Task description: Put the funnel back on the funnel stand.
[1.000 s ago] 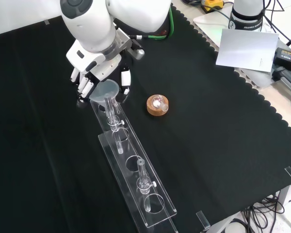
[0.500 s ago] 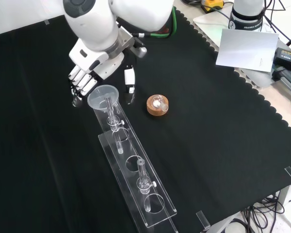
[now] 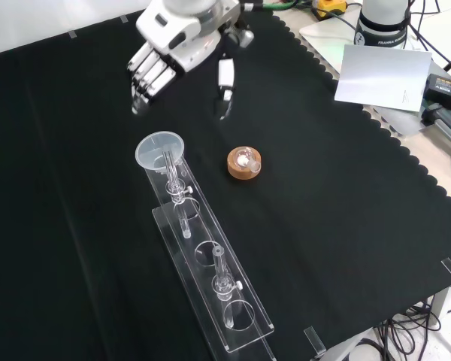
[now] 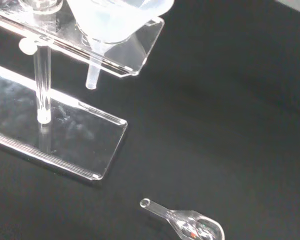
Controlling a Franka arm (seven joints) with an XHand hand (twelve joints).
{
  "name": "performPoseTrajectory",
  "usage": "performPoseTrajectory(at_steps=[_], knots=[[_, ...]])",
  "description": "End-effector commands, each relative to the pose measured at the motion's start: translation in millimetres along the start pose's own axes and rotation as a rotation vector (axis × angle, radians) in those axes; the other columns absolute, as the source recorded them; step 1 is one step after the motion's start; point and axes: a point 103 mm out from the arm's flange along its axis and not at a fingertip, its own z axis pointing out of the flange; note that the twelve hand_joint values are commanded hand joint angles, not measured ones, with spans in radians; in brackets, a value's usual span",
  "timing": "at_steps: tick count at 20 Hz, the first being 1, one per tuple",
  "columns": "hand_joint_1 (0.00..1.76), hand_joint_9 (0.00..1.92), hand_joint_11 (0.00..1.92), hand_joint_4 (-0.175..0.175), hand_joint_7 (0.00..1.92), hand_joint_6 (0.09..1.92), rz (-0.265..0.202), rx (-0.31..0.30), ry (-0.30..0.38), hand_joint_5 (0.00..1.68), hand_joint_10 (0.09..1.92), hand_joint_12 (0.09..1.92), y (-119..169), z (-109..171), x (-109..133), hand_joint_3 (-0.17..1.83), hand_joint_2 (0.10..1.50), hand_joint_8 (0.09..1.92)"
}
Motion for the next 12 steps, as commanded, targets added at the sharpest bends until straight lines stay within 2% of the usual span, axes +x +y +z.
performPoseTrajectory(at_steps=[1, 12], knots=[[0.5, 0.31, 0.21, -0.051, 0.07, 0.09, 0.076, -0.054, 0.047, 0.25, 0.78, 1.47, -61.6, -4.0, -20.5, 0.15, 0.7, 0.71], [0.51, 0.34, 0.23, -0.052, 0.1, 0.09, 0.143, -0.063, 0.065, 0.26, 0.76, 1.47, -103.6, 3.8, -38.1, 0.14, 0.72, 0.72]])
